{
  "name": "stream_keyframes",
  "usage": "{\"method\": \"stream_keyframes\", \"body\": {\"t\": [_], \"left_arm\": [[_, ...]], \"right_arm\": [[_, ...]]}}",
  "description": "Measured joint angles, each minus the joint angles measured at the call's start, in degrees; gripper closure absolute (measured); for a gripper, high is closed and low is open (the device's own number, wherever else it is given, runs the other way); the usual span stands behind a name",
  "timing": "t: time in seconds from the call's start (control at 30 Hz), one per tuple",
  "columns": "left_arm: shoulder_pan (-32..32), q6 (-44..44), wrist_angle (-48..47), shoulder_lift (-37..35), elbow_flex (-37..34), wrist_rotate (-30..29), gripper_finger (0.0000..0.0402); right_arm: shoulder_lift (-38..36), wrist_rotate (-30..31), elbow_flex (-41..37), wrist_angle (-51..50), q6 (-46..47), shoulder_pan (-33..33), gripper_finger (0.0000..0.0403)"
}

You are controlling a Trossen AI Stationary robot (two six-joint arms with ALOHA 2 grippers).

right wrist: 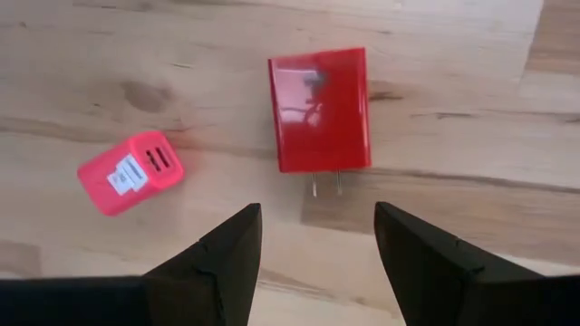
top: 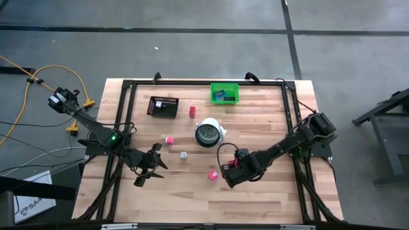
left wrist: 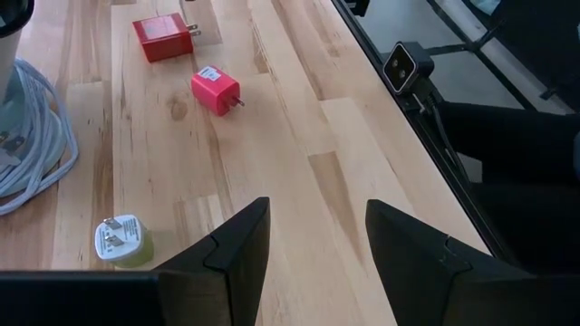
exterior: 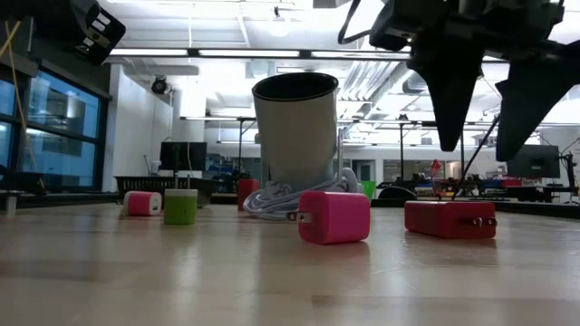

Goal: Pick & Place Office items
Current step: Put the bottom red charger adapter into the black bin

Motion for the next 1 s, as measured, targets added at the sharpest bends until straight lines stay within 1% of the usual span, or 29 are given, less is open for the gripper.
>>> {"method": "stream_keyframes", "body": {"t": [0.13, 0.4, 0.57, 1.0], "left_arm": [[0.0, 0.0, 0.0, 0.0, 0.0, 0.0, 0.0225], [0.0, 0.0, 0.0, 0.0, 0.0, 0.0, 0.0225], [0.0, 0.0, 0.0, 0.0, 0.0, 0.0, 0.0225], [0.0, 0.0, 0.0, 0.0, 0.0, 0.0, 0.0225]], "right_arm": [[0.0, 2.0, 0.0, 0.9, -1.9, -0.7, 0.0201], [0.0, 2.5, 0.0, 2.0, -2.1, -1.8, 0.0202], [0.0, 1.7, 0.0, 3.3, -7.8, -2.5, 0.0201], [0.0, 1.9, 0.0, 2.8, -7.5, -2.5, 0.0201]]}}
